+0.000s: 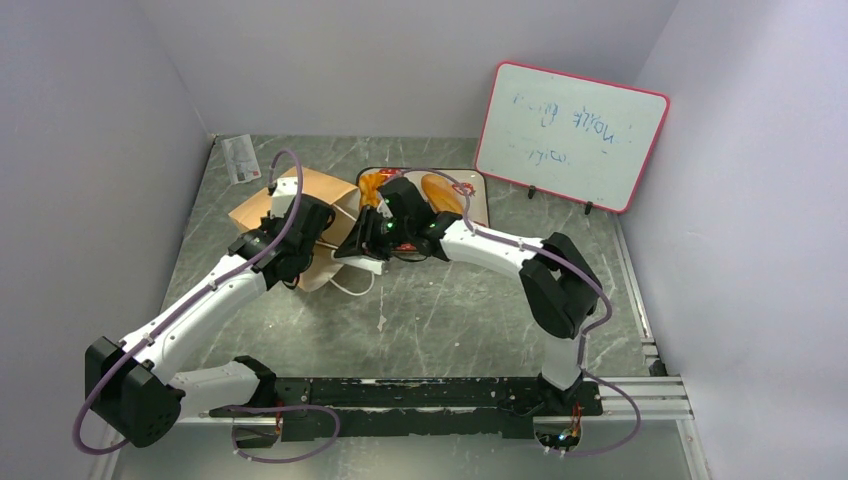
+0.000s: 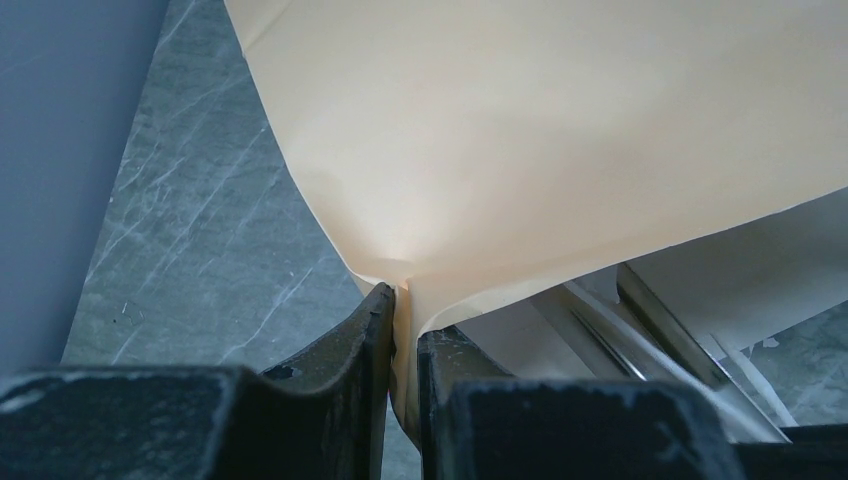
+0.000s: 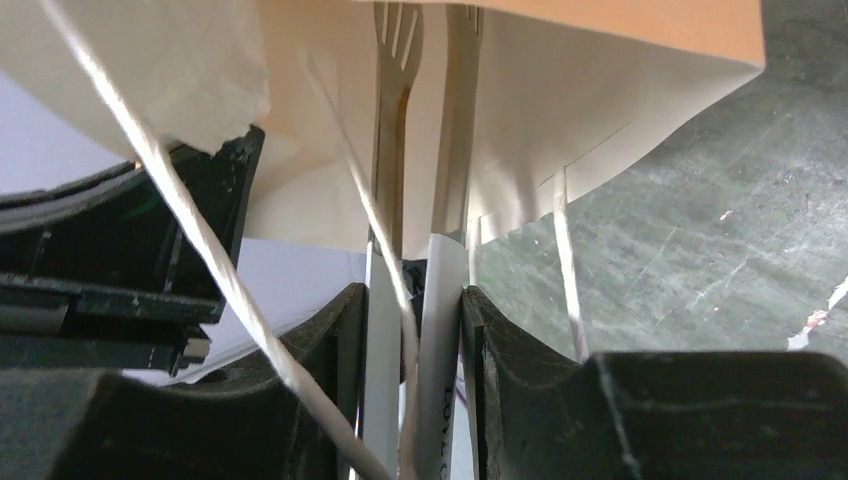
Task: Take the fake bread out of the paper bag
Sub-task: Take out the fake bread from the paper bag.
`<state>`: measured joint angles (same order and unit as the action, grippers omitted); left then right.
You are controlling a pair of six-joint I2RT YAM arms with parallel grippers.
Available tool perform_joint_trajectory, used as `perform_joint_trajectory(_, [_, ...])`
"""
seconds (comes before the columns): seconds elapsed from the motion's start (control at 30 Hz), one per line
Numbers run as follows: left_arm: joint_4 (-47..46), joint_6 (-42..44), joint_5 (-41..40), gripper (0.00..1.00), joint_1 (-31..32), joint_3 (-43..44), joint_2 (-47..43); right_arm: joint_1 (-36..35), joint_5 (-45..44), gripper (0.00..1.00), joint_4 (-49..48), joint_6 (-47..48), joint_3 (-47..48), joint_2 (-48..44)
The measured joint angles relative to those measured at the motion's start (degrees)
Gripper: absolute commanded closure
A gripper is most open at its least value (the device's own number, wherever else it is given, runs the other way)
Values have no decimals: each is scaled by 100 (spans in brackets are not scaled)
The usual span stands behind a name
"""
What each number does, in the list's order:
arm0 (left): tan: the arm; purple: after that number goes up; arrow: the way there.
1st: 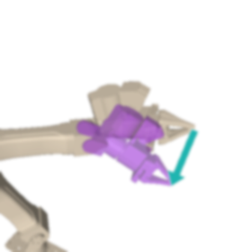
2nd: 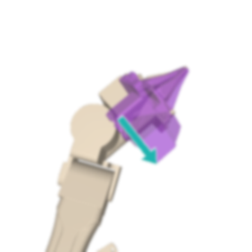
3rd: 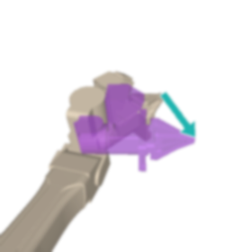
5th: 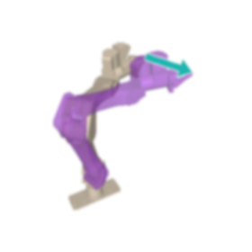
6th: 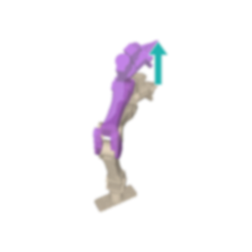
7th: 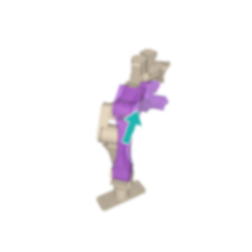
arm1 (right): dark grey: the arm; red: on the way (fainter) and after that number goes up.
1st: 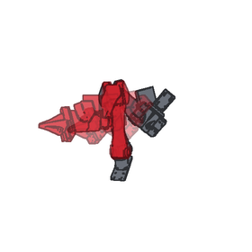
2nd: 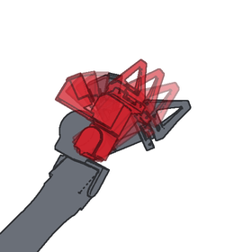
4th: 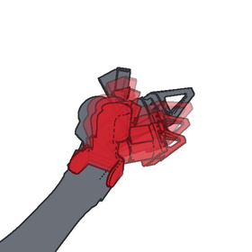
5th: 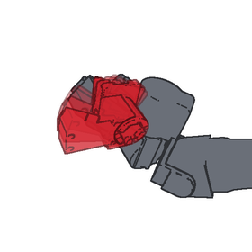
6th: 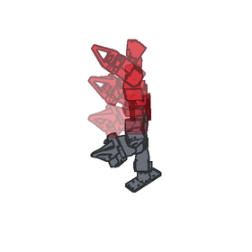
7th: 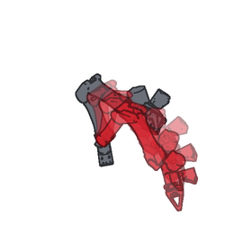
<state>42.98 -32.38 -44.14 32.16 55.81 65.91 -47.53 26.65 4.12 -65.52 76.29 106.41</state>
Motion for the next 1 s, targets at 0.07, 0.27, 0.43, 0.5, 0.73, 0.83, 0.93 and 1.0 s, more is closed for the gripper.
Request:
perform_joint_trajectory(0.07, [-17, 2, 24, 93, -4, 0, 0, 2, 0, 62, -22, -142, 26, 94])
perform_joint_trajectory(0.27, [-96, 2, 101, 93, -9, -50, 0, 0, 37, 59, -168, -485, 125, 315])
perform_joint_trajectory(0.43, [-131, 9, 166, 93, -9, -92, 0, 0, 74, 58, -402, -758, 236, 542])
perform_joint_trajectory(0.5, [-142, 26, 199, 93, -9, -96, 0, 2, 98, 58, -468, -855, 278, 638])
perform_joint_trajectory(0.73, [-164, 50, 269, 93, -9, -127, 0, 2, 195, 57, -780, -1364, 278, 822])
perform_joint_trajectory(0.83, [-173, 57, 297, 93, -9, -146, 0, 2, 258, 57, -911, -1637, 278, 870])
perform_joint_trajectory(0.93, [-201, 79, 310, 93, -9, -157, 0, 2, 289, 57, -1143, -1969, 146, 866])
perform_joint_trajectory(1.0, [-225, 101, 317, 93, -9, -168, 0, 0, 306, 57, -1263, -2164, 9, 855])
